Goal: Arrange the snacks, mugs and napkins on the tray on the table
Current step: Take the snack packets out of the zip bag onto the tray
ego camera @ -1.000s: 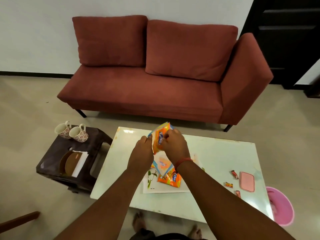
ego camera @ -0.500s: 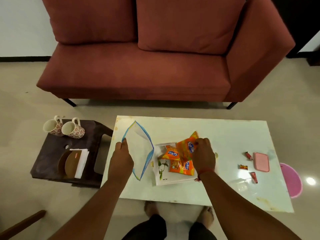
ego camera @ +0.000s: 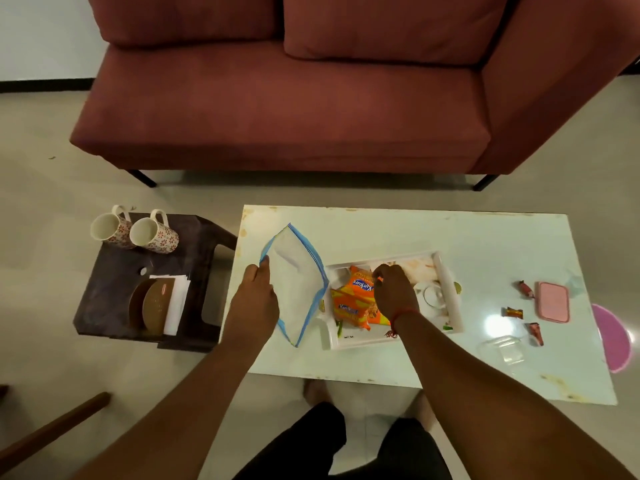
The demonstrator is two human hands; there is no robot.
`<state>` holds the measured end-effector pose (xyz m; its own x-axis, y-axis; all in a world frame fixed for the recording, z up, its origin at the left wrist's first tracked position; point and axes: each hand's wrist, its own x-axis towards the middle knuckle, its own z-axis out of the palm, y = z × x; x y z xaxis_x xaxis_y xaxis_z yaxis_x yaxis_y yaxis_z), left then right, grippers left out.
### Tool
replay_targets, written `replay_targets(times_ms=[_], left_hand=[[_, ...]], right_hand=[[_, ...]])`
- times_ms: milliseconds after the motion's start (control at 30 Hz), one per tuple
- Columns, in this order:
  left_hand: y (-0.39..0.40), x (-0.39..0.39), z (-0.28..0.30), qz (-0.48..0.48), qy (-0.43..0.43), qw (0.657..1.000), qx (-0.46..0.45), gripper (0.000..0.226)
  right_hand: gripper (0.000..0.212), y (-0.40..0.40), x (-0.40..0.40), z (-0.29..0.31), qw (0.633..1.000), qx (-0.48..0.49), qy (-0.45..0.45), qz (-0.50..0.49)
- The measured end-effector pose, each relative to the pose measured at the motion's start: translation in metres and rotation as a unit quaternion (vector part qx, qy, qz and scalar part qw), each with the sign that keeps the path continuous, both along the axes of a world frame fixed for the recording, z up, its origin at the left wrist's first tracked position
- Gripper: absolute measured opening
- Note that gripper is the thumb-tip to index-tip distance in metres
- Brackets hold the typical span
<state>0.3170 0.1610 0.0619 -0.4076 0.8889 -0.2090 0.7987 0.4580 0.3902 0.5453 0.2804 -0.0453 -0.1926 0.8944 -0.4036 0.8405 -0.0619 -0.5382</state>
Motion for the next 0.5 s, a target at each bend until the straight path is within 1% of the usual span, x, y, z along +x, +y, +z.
replay_targets(times_ms=[100, 200, 267, 333, 367, 500], left_hand=[[0.008, 0.021, 0.009, 0.003, -0.017, 1.0, 0.014, 0.054], [0.02, 0.049, 0.019, 0.016, -0.042, 0.998, 0.042, 0.055], [0.03, 0.072, 0.028, 0.02, -0.068, 0.995, 0.068, 0.055], [0.041, 0.097, 0.041, 0.019, -0.093, 0.991, 0.094, 0.057], [0.046, 0.108, 0.047, 0.017, -0.104, 0.988, 0.11, 0.058], [0.071, 0.157, 0.083, 0.007, -0.151, 0.969, 0.193, 0.071]], right_hand=[[0.013, -0.006, -0.002, 0.038, 0.987, -0.001, 0.155, -0.037], [0.014, -0.016, -0.001, 0.082, 0.963, -0.039, 0.261, -0.062], [0.017, -0.02, 0.005, 0.106, 0.96, -0.036, 0.273, -0.059], [0.033, -0.021, 0.014, 0.129, 0.964, -0.026, 0.26, -0.059], [0.036, -0.019, 0.017, 0.138, 0.966, -0.01, 0.25, -0.062], [0.036, -0.007, 0.046, 0.183, 0.971, 0.11, 0.207, -0.046]])
